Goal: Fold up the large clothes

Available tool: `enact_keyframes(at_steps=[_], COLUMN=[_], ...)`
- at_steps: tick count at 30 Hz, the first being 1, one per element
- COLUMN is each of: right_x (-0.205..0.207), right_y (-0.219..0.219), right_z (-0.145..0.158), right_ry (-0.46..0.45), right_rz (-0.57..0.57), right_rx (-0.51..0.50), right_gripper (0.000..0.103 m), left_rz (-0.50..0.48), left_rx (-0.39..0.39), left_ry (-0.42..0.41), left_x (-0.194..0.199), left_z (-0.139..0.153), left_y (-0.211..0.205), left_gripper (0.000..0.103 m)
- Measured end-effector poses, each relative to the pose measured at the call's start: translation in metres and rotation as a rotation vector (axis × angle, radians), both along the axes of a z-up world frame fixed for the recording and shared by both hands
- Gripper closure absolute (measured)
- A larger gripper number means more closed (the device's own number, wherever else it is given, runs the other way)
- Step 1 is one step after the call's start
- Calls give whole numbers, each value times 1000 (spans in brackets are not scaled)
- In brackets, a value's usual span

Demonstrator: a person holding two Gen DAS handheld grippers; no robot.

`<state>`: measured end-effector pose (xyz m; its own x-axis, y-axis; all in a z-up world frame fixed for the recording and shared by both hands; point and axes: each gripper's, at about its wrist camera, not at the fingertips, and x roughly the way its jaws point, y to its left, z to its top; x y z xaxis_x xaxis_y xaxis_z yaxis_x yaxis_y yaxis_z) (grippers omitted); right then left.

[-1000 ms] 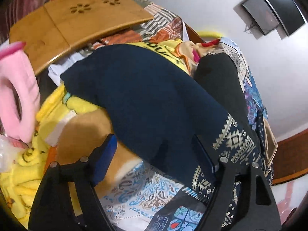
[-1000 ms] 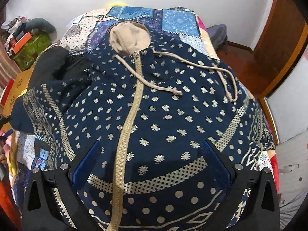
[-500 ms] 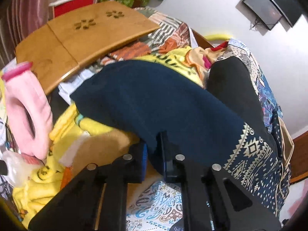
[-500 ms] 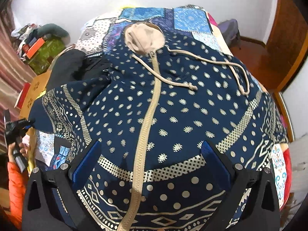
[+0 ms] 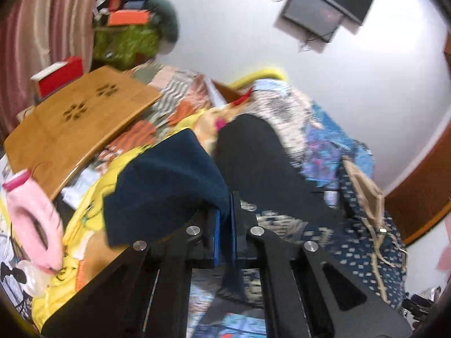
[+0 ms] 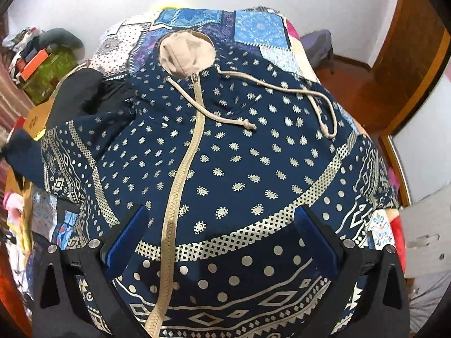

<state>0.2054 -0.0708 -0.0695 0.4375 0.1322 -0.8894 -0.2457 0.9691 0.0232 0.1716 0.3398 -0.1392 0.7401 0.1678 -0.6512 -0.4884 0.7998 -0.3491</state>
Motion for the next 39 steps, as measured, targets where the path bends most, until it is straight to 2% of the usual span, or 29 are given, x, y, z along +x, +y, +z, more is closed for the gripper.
enact_keyframes(at_steps=[7, 11, 19, 23, 28, 30, 33, 36, 38, 39], right_x=[2, -1, -9, -11, -14, -14, -14, -15, -17, -18], right_y=[-19, -29, -50, -61, -79, -86, -93, -91, -87, -86], right_z=[0, 3, 22, 31, 36, 36, 36, 36, 38, 39], right_ry=[-2, -37, -142, -201, -222, -213, -204, -206, -216, -220], right_rz=[-35, -51, -48, -55, -79, -89, -90, -78, -67, -59], right_rx=[103, 116, 83, 52, 47, 61, 76, 64, 49, 44], right_gripper=[2, 2, 3, 3, 3, 3, 3, 3, 3, 3], left_rz=[-186, -329, -604, -729, -886, -922, -940, -935, -924, -917], left_rx=[62, 72, 31, 32, -20, -21, 16, 36, 44, 47], left_ry=[-104, -151, -142, -72, 113, 160, 222, 244, 243, 246], left_x=[22, 41, 86, 106, 122, 120, 112, 105, 99, 99], left_z=[51, 70, 70, 45, -11, -26, -43, -48, -44, -41], left_y=[-82, -138, -250, -302, -354, -370, -387, -390, -386, -381], left_gripper=[99, 99, 99, 99, 99, 99, 97, 88, 74, 59])
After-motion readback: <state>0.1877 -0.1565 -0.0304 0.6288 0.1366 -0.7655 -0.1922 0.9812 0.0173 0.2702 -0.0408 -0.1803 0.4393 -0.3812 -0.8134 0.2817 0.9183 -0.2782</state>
